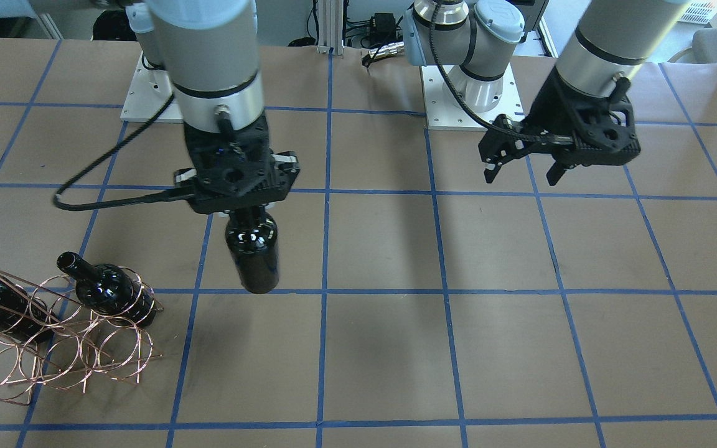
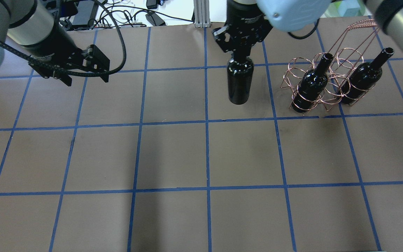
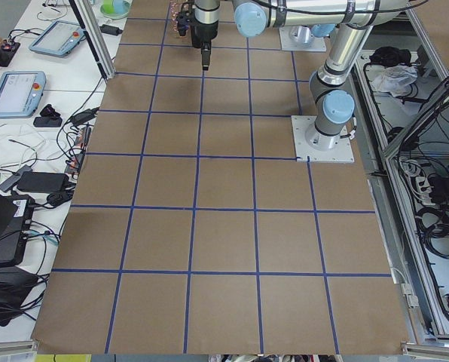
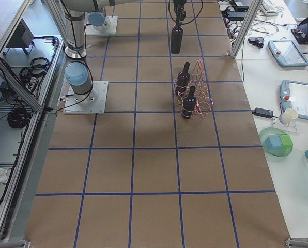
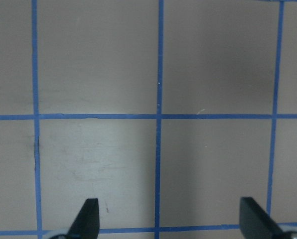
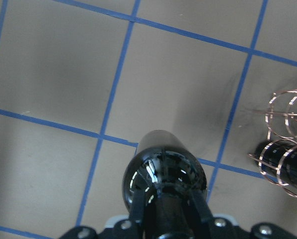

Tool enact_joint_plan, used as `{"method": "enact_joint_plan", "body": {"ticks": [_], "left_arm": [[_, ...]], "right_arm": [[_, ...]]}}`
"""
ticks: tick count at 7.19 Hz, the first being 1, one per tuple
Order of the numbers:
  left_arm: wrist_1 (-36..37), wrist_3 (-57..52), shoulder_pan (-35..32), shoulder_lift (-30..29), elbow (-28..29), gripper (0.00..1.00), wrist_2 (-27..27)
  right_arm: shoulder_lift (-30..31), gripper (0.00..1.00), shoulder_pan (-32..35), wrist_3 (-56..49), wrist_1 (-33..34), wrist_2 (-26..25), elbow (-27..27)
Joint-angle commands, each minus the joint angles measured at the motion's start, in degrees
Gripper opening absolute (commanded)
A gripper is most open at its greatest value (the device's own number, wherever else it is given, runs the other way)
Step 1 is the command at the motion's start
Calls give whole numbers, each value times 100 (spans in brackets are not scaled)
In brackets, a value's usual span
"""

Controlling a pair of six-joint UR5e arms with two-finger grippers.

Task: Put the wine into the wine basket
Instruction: 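Lift the bottle with the right gripper and carry it toward the rack, then lower the bottle into the empty rack slot beside the other bottles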

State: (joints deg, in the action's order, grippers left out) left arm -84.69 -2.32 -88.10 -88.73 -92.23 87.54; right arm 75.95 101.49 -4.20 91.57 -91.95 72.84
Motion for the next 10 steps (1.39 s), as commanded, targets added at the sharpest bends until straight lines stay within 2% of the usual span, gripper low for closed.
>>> {"method": "enact_joint_plan", "body": {"ticks": [1, 3, 4, 5, 6, 9, 10], "left_arm": [[32, 283, -1003, -30, 247, 100, 298], [-290, 250, -1121, -22, 765, 100, 298], [-589, 241, -1139, -13, 916, 100, 203], [-592, 241, -1113, 22, 900, 100, 263], [-575, 206, -947, 57, 917, 100, 263], [-566, 250, -70, 5, 978, 100, -79], [-592, 206, -32, -4, 953, 100, -219]], "right_arm": [[489, 0, -926, -1061, -428, -16, 11], [718, 0, -1279, -1528, -911, -129, 11], [867, 0, -1359, -1574, -1122, -122, 11], [982, 0, -1377, -1575, -1394, -96, 20], [1000, 0, -1421, -1697, -1457, -208, 20], [1018, 0, -2552, -3397, -1415, -280, 11], [992, 0, -2686, -3647, -1188, -280, 11]]}}
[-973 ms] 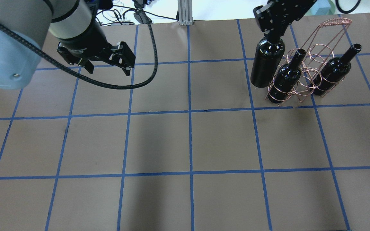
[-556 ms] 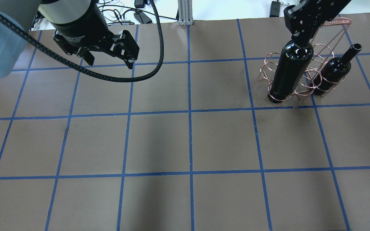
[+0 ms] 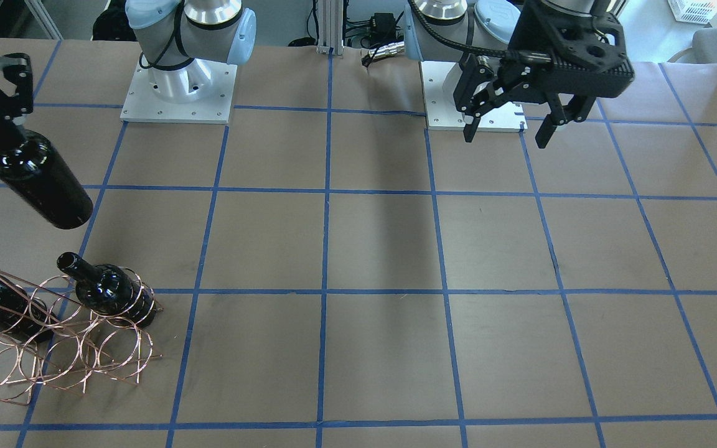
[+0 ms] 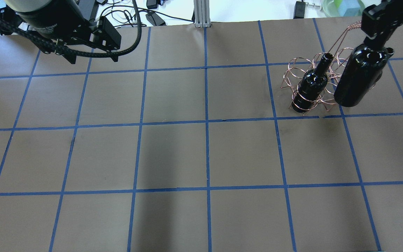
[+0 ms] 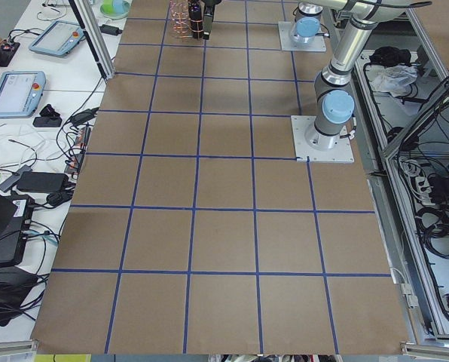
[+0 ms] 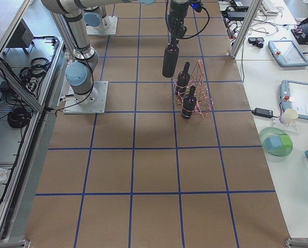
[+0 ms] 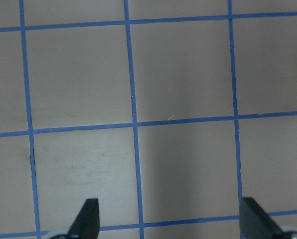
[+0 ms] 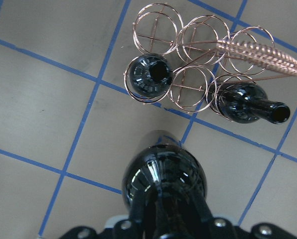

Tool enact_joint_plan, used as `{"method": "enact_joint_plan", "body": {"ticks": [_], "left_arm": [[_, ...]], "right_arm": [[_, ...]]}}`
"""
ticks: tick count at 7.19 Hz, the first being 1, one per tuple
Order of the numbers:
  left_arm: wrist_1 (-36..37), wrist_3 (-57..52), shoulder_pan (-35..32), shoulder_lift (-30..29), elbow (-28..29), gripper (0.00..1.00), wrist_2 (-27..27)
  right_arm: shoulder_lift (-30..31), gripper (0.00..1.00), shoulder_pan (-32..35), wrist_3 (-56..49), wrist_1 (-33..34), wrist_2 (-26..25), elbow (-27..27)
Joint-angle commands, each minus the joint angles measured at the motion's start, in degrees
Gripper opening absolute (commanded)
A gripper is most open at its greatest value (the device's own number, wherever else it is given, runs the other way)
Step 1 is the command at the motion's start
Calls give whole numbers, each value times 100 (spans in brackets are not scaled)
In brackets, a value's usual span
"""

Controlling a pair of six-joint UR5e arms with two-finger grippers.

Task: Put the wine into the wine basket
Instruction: 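Lower the bottle into the empty rack slot beside the other bottles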

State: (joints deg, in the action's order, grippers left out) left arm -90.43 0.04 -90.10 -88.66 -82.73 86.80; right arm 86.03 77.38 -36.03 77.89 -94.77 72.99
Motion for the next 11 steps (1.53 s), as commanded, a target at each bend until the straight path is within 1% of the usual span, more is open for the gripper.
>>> {"method": "enact_joint_plan", "body": {"ticks": [1, 3, 4, 5, 6, 8, 11], "left_arm": [[-19, -40, 211, -2, 11, 100, -599], [-19, -49, 230, -124, -41, 100, -96], [-10, -57, 221, -221, -50, 100, -102], [-1, -57, 220, -291, -59, 100, -76], [-36, -66, 220, -309, -85, 100, -76], [16, -66, 212, -318, -156, 100, -67], [34, -233, 238, -310, -182, 100, -50]], "right_arm": [[-112, 0, -285, -536, 461, 20, 5], [-288, 0, -285, -615, 832, 221, 5], [-410, 0, -285, -772, 1033, 231, 14], [-559, 0, -285, -765, 1209, 396, 40], [-630, 0, -285, -765, 1359, 441, 119], [-675, 0, -285, -791, 1561, 442, 312], [-824, 0, -285, -765, 1755, 442, 409]]}}
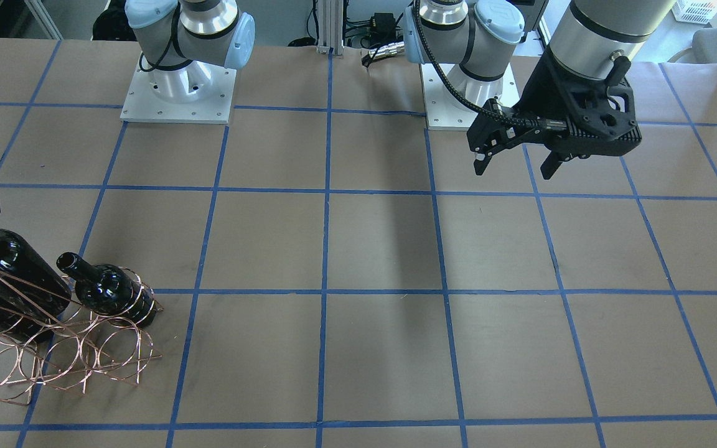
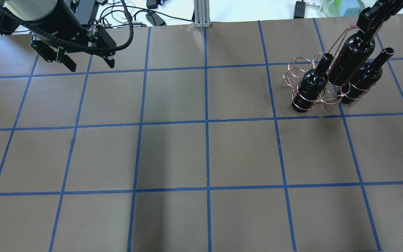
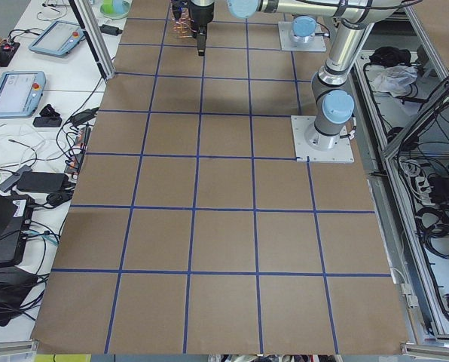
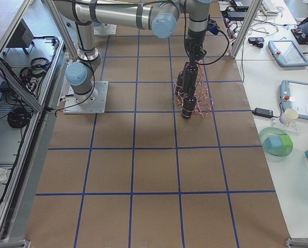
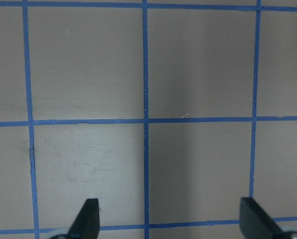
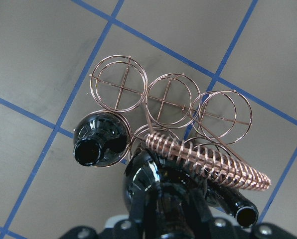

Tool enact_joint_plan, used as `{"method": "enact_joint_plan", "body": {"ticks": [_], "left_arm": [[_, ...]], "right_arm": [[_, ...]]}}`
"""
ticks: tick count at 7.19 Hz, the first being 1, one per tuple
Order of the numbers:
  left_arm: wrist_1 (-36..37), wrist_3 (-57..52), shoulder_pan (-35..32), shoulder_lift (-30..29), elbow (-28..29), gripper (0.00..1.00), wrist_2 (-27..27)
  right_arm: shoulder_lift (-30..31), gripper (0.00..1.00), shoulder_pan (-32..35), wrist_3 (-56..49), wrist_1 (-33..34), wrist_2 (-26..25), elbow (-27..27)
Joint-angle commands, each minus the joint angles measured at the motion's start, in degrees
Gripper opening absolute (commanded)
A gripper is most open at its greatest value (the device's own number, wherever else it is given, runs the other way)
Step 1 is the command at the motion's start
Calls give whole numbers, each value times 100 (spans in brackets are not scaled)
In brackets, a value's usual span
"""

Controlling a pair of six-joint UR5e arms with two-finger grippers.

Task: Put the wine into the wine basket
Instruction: 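Lower the bottle into the empty rack slot beside the other bottles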

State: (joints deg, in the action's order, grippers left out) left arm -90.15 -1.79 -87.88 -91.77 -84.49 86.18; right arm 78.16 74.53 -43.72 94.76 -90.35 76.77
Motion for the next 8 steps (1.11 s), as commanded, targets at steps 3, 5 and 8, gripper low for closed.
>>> {"method": "enact_joint_plan", "body": {"ticks": [3, 5, 8], "left_arm": [[6, -41, 25, 1, -6, 100, 13], [6, -15, 7, 1, -6, 100, 22], [6, -6, -10, 1, -15, 100, 22]], "right_arm": [[-205, 0, 0, -4, 68, -52, 40], [-257, 0, 0, -13, 51, -70, 66], [-363, 0, 0, -197, 121, -8, 75]]}}
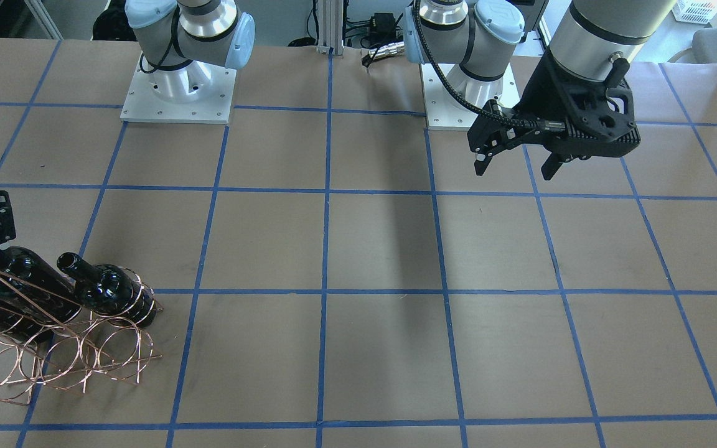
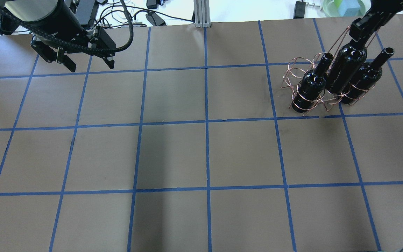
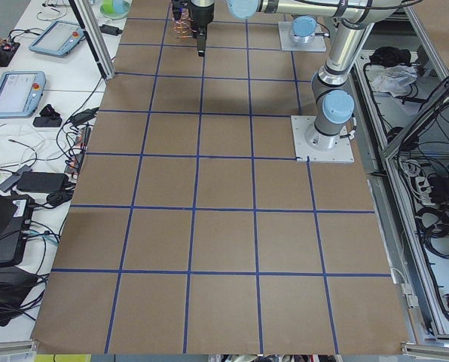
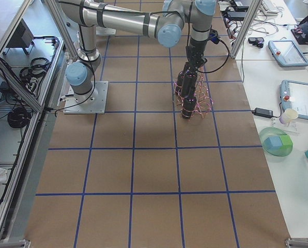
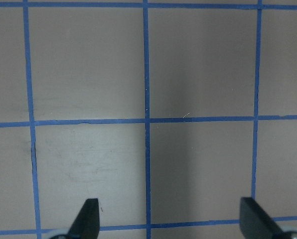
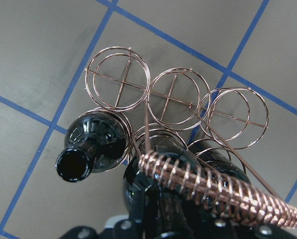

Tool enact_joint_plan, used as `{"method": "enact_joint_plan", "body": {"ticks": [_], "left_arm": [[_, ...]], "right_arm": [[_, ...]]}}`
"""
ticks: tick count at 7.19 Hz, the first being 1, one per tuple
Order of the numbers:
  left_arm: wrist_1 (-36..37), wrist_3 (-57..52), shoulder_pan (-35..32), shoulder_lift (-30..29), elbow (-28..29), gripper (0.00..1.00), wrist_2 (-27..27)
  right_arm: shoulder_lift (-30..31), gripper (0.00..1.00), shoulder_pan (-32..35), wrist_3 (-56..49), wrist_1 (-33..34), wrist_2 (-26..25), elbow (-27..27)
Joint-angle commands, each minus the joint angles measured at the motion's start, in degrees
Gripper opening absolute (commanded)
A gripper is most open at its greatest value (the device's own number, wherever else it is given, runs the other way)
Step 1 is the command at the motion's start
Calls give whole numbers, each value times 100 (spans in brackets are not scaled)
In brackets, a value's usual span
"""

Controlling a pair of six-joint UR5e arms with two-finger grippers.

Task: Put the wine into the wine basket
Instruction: 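Lower the bottle into the empty rack slot beside the other bottles, then push the bottle down into the copper rack with the right gripper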

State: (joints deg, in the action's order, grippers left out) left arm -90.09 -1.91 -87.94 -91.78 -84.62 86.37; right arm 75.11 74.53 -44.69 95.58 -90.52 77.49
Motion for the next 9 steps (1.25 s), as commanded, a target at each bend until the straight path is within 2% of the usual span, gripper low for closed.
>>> {"method": "enact_joint_plan", "body": {"ticks": [1, 4, 9], "left_arm": [[0, 7, -4, 3, -2, 100, 2], [0, 24, -12, -6, -2, 100, 2], [0, 24, -4, 11, -2, 100, 2]], "right_arm": [[-75, 0, 0, -119, 40, 8, 3], [-93, 0, 0, -321, 487, 8, 380], [-128, 0, 0, -321, 497, 17, 477]]}}
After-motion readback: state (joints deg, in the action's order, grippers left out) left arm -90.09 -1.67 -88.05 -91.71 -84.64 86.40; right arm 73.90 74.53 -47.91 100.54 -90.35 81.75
